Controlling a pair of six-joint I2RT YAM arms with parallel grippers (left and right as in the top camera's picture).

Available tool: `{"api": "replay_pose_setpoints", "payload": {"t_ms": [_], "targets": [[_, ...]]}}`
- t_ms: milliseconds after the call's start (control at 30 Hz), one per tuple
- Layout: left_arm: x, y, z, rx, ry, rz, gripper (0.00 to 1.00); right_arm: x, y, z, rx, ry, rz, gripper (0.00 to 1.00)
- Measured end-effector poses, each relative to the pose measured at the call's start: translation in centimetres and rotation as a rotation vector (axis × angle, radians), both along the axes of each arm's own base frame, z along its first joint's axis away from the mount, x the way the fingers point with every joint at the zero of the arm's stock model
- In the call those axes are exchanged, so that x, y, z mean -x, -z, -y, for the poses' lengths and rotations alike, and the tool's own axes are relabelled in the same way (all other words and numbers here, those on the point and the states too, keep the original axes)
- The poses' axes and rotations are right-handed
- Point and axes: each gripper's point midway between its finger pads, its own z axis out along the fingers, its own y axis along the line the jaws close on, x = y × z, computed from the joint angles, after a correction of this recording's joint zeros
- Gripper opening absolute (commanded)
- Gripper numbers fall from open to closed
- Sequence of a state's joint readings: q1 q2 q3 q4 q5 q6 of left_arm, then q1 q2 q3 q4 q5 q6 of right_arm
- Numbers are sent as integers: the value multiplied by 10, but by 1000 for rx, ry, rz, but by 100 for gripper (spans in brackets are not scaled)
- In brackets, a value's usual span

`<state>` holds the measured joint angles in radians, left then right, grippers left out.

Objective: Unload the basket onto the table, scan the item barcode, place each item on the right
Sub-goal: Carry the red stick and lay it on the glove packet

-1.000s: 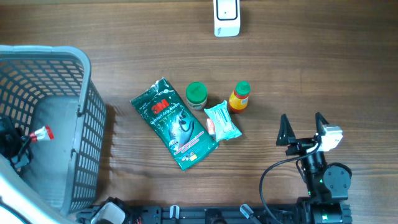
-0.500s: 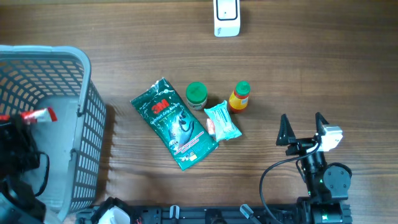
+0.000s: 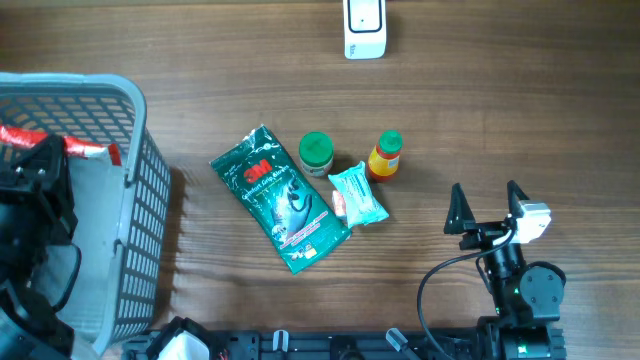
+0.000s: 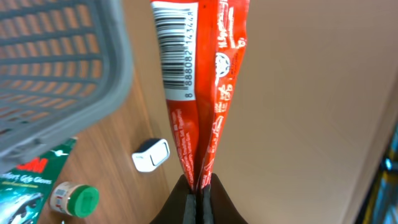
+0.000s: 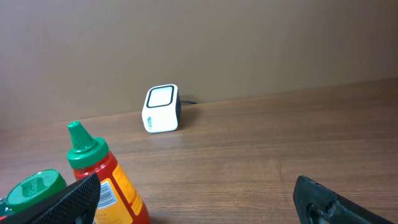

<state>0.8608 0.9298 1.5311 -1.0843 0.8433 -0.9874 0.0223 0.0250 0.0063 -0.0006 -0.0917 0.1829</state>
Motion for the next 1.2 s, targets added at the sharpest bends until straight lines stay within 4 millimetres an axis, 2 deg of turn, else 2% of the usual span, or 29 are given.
{"api": "replay_pose_setpoints", "payload": {"t_ms": [167, 333, 467, 700, 800, 900, 1100, 1200], "targets": [[-5, -16, 15, -54, 108, 75, 4, 0, 0, 0, 0, 0, 0, 100], [-14, -36, 46, -131, 267, 163, 4, 0, 0, 0, 0, 0, 0, 100], [-17, -48, 84, -177, 429, 229, 4, 0, 0, 0, 0, 0, 0, 100], [-14, -41, 142, -247, 646, 240, 4, 0, 0, 0, 0, 0, 0, 100], [-13, -21, 164, -275, 730, 177, 4, 0, 0, 0, 0, 0, 0, 100], [-14, 14, 183, -311, 809, 42, 4, 0, 0, 0, 0, 0, 0, 100], [-28, 96, 221, -469, 929, -276, 4, 0, 0, 0, 0, 0, 0, 100], [-38, 143, 236, -570, 932, -461, 4, 0, 0, 0, 0, 0, 0, 100]]}}
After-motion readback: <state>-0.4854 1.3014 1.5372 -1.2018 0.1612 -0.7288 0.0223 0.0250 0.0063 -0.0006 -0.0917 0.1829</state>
